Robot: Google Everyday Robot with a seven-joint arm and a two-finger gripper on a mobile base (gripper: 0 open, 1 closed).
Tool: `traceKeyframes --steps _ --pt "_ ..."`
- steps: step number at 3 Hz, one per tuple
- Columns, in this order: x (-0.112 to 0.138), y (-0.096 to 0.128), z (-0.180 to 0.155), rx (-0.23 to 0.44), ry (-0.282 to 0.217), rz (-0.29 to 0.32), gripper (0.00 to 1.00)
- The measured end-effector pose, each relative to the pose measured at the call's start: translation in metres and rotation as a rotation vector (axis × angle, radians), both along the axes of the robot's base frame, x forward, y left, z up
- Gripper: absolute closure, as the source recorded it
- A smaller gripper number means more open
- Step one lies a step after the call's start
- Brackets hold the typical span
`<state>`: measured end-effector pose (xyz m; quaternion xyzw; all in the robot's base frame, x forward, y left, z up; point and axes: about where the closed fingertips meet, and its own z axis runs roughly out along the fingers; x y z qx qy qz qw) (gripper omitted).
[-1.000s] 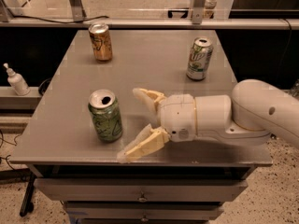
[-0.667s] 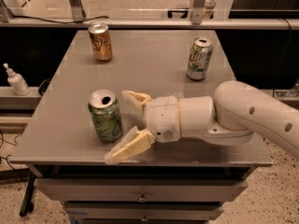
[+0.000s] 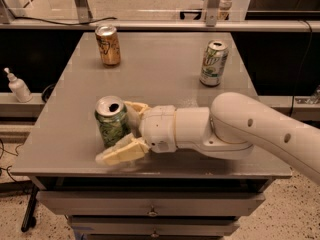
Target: Move green can near 7up can
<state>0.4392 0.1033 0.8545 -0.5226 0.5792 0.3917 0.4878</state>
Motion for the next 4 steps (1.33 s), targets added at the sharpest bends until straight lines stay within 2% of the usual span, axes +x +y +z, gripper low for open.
traceKeyframes --steps 2,3,4 --pt "0.023 -0.006 0.006 -0.018 -0.047 -0.069 0.64" --pt "0.041 -0.032 0.029 -0.05 -0.102 -0.122 0.89" --pt "0.055 -0.073 0.064 -0.105 -0.166 -0.189 1.0"
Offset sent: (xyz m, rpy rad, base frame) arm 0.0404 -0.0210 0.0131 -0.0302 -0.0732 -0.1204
